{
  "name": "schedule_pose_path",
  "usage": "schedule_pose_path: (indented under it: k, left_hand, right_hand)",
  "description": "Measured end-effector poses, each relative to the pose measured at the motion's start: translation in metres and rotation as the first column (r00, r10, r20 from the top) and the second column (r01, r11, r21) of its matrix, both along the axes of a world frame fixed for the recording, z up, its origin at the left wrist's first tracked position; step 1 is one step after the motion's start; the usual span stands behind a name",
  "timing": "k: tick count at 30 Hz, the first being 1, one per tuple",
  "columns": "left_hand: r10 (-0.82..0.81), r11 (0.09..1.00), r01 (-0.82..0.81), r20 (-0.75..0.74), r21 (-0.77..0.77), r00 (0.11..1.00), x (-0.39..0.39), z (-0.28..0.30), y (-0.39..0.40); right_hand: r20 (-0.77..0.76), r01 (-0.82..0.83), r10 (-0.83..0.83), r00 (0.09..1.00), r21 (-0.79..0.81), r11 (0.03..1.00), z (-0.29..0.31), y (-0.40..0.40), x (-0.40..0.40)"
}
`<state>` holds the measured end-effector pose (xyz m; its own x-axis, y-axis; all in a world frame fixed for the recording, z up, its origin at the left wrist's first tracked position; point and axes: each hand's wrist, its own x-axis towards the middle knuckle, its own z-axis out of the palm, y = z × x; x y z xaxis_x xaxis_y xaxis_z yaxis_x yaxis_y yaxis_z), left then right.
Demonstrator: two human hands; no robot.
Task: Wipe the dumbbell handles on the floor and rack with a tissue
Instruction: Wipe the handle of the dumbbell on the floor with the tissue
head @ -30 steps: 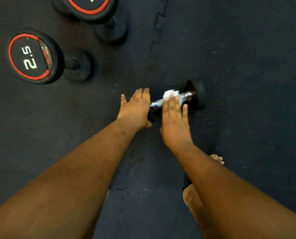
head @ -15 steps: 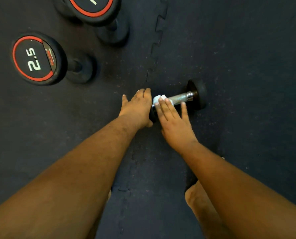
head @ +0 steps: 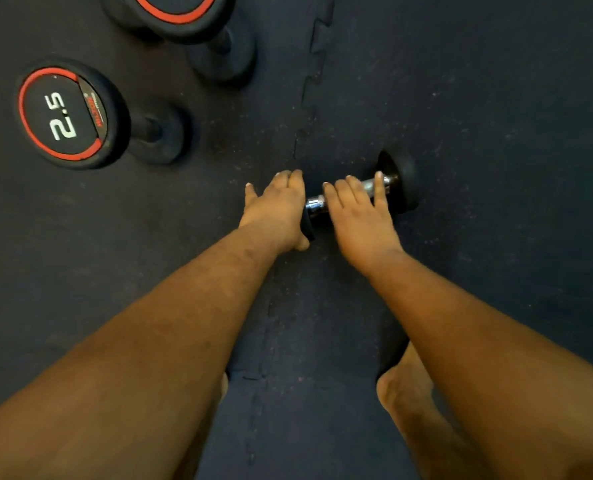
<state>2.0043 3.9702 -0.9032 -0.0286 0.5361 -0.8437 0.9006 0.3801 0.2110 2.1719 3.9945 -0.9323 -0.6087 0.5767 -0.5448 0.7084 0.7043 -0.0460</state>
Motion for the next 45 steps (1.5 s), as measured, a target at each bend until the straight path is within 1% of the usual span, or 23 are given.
schedule_pose_path:
  k: [5, 7, 9, 11, 13, 16, 19, 22, 23, 24, 25, 26, 27, 28, 29, 30, 31, 32, 35, 36, 38, 41, 45]
  left_hand:
    - [0.009, 0.999, -0.008, -0.024, 0.048, 1.000, 0.008, 0.000, -0.012]
    - [0.004, 0.998, -0.002, -0.032, 0.062, 0.999, 0.007, -0.001, -0.013]
    - [0.008, 0.996, -0.005, -0.028, 0.090, 1.000, 0.007, -0.002, -0.015]
    - [0.021, 0.990, -0.020, 0.000, 0.139, 1.000, 0.007, -0.004, -0.018]
    - [0.046, 0.976, -0.055, 0.050, 0.212, 0.998, 0.009, -0.010, -0.024]
    - [0.134, 0.950, -0.165, 0.131, 0.264, 0.982, 0.006, -0.012, -0.034]
    - [0.263, 0.929, -0.305, 0.205, 0.210, 0.943, 0.001, -0.009, -0.034]
    - [0.295, 0.924, -0.342, 0.255, 0.168, 0.921, -0.004, -0.005, -0.031]
    - [0.312, 0.916, -0.363, 0.267, 0.170, 0.912, -0.004, -0.001, -0.030]
    - [0.335, 0.903, -0.391, 0.280, 0.176, 0.900, -0.003, 0.003, -0.029]
    - [0.353, 0.890, -0.415, 0.293, 0.189, 0.889, -0.002, 0.009, -0.027]
    - [0.359, 0.877, -0.430, 0.305, 0.213, 0.882, 0.000, 0.016, -0.024]
    - [0.353, 0.866, -0.435, 0.314, 0.247, 0.881, 0.003, 0.025, -0.019]
    - [0.342, 0.856, -0.434, 0.322, 0.280, 0.883, 0.006, 0.033, -0.014]
    - [0.325, 0.849, -0.425, 0.325, 0.313, 0.888, 0.008, 0.041, -0.008]
    - [0.298, 0.848, -0.404, 0.321, 0.344, 0.899, 0.012, 0.052, -0.001]
    - [0.266, 0.851, -0.373, 0.310, 0.369, 0.913, 0.016, 0.061, 0.005]
    - [0.226, 0.858, -0.330, 0.288, 0.394, 0.931, 0.019, 0.073, 0.012]
    - [0.070, 0.877, -0.129, 0.144, 0.463, 0.987, 0.028, 0.101, 0.026]
    - [0.019, 0.879, -0.057, 0.086, 0.473, 0.996, 0.030, 0.106, 0.028]
    - [-0.065, 0.889, 0.064, -0.014, 0.453, 0.998, 0.031, 0.114, 0.031]
    - [-0.140, 0.905, 0.166, -0.096, 0.391, 0.986, 0.040, 0.121, 0.029]
    - [-0.217, 0.901, 0.257, -0.151, 0.349, 0.964, 0.070, 0.129, 0.039]
  right_hand:
    - [-0.121, -0.025, 0.005, 0.993, -0.162, 0.987, 0.002, -0.004, -0.021]
    - [-0.103, -0.013, 0.009, 0.995, -0.043, 0.999, 0.004, -0.011, -0.005]
    - [-0.061, 0.074, -0.070, 0.996, 0.076, 0.994, 0.006, -0.010, 0.017]
    - [-0.079, 0.166, -0.159, 0.984, 0.095, 0.982, 0.006, -0.007, 0.027]
    - [-0.140, 0.219, -0.205, 0.969, 0.090, 0.972, 0.001, -0.007, 0.019]
    - [-0.230, 0.104, -0.107, 0.967, -0.022, 0.994, -0.004, -0.020, -0.005]
    - [-0.313, 0.095, -0.125, 0.942, -0.110, 0.989, -0.002, -0.025, -0.010]
    - [-0.459, 0.135, -0.167, 0.872, -0.101, 0.986, 0.007, -0.030, 0.011]
    - [-0.519, 0.214, -0.255, 0.816, -0.138, 0.967, 0.013, -0.035, 0.019]
    - [-0.546, 0.359, -0.415, 0.728, -0.211, 0.909, 0.017, -0.042, 0.028]
    - [-0.541, 0.545, -0.607, 0.583, -0.294, 0.785, 0.023, -0.047, 0.036]
    - [-0.493, 0.716, -0.784, 0.378, -0.381, 0.585, 0.031, -0.051, 0.041]
    - [-0.411, 0.808, -0.903, 0.126, -0.485, 0.334, 0.040, -0.051, 0.042]
    - [-0.286, 0.799, -0.950, -0.129, -0.597, 0.071, 0.048, -0.047, 0.039]
    - [-0.146, 0.727, -0.938, -0.315, -0.672, -0.140, 0.054, -0.041, 0.034]
    - [-0.056, 0.672, -0.915, -0.400, -0.697, -0.251, 0.060, -0.033, 0.029]
    - [-0.036, 0.675, -0.919, -0.392, -0.690, -0.261, 0.064, -0.024, 0.024]
    - [-0.054, 0.711, -0.941, -0.335, -0.670, -0.215, 0.071, -0.015, 0.019]
    - [-0.125, 0.836, -0.991, -0.044, -0.548, 0.032, 0.090, 0.009, 0.009]
    - [-0.119, 0.858, -0.993, 0.025, -0.507, 0.082, 0.098, 0.014, 0.008]
    - [-0.106, 0.879, -0.988, 0.112, -0.454, 0.148, 0.114, 0.022, 0.009]
    - [-0.124, 0.884, -0.985, 0.119, -0.439, 0.162, 0.128, 0.025, 0.017]
    - [-0.176, 0.896, -0.984, 0.021, -0.433, 0.097, 0.156, 0.030, 0.040]
